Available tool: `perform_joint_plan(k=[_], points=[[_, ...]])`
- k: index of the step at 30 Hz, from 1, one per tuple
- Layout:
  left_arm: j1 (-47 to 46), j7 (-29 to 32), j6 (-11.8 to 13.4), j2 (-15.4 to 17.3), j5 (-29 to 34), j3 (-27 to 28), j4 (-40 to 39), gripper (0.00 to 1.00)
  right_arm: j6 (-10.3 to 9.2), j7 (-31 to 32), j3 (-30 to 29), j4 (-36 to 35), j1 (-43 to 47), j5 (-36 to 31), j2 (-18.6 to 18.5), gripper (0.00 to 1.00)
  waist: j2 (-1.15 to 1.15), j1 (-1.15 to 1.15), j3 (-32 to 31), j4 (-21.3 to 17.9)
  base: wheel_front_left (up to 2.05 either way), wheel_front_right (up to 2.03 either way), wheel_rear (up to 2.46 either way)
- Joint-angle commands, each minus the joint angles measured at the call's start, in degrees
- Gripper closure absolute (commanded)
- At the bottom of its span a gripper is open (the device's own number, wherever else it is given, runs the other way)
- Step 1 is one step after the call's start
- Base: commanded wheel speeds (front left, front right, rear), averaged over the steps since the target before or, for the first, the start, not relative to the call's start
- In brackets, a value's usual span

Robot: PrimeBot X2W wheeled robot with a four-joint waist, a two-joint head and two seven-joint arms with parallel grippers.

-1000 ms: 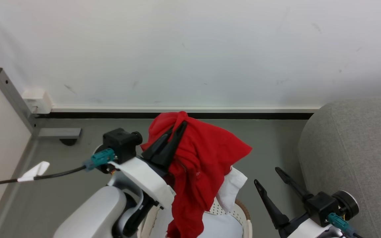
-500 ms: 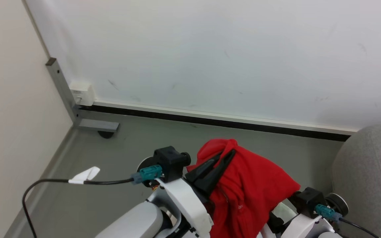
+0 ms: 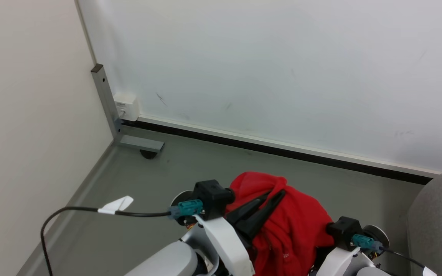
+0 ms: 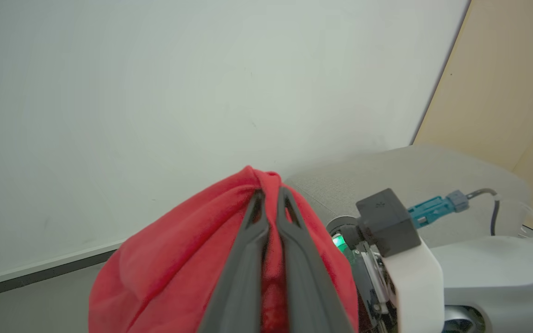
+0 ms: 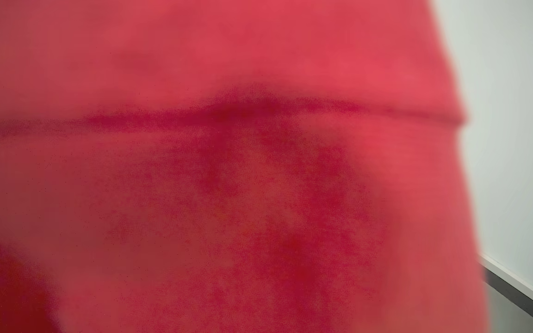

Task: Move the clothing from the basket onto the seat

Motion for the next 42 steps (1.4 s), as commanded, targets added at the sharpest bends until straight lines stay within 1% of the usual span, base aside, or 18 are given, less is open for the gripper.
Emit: perform_joint_plan(k=[1,4,9,15,16,17,18,23,31,34,38,42], points=[[0.4,-0.6,0.2,0.4,-0.2,0.5,0.4,1.0,-0.12,-0.4,0.0,0.5,-1.0,1.0,-0.2,1.0,0.0,0.0,-0.1,0.1,0.0,0.0,0.0],[0.7,-0.9,0.6,1.2,-0.6,1.1,1.1,1.0,-0.12,-0.6,-2.3,-0.5,-1.7,1.4,-0.2,1.0,0.0,0.0,-0.1,-0.4,0.0,0.0,0.0],[1.4,-1.5,1.1,2.4,-0.9,2.0,1.3,1.0,-0.12,-0.5,-6.3,-3.4,0.7,-0.2,-0.4,1.0,0.0,0.0,0.2,-1.8,0.0,0.0,0.0],[2.2,-2.7,1.9,2.9,-1.2,2.7,1.8,1.0,-0.12,-0.5,-11.7,-6.5,2.5,0.2,-0.1,1.0,0.0,0.0,0.1,-3.4,0.0,0.0,0.0],[2.4,-3.0,2.0,2.9,-1.3,2.8,2.1,0.7,-0.12,-0.5,-12.5,-6.9,2.8,0.4,0.1,1.0,0.0,0.0,0.1,-3.7,0.0,0.0,0.0],[2.7,-3.1,2.3,3.0,-1.4,2.9,2.5,0.11,-0.12,-0.5,-13.0,-7.2,2.8,0.4,0.2,1.0,0.0,0.0,0.1,-4.1,0.0,0.0,0.0],[2.9,-3.2,2.4,3.2,-1.2,2.8,3.0,0.0,-0.12,-0.5,-13.6,-7.6,2.7,0.4,0.3,1.0,0.0,0.0,0.1,-4.4,0.0,0.0,0.0],[5.5,-4.8,3.6,3.9,-2.5,3.9,3.8,0.0,-0.12,-0.5,-16.3,-8.9,2.4,0.4,0.8,1.0,0.0,0.0,0.3,-6.4,0.0,0.0,0.0],[7.9,-6.4,5.1,5.7,-2.4,4.5,1.2,0.0,-0.12,-0.5,-22.2,-12.5,3.8,-2.7,-2.1,1.0,0.0,0.0,1.1,-10.4,0.0,0.0,0.0],[8.2,-7.1,5.3,5.9,-1.7,4.3,-0.1,0.0,-0.12,-0.5,-24.6,-14.5,4.5,-4.0,-3.7,1.0,0.0,0.0,1.6,-12.7,0.0,0.0,0.0],[8.3,-7.7,5.7,6.2,-1.0,4.3,-1.3,0.0,-0.12,-0.5,-28.2,-17.8,5.7,-5.8,-5.2,1.0,0.0,0.0,2.4,-16.8,0.0,0.0,0.0],[8.0,-7.9,6.0,6.5,-0.7,4.4,-2.0,0.0,-0.12,-0.4,-29.7,-20.8,6.9,-7.1,-6.2,1.0,0.0,0.0,3.2,-21.4,0.0,0.0,0.0]])
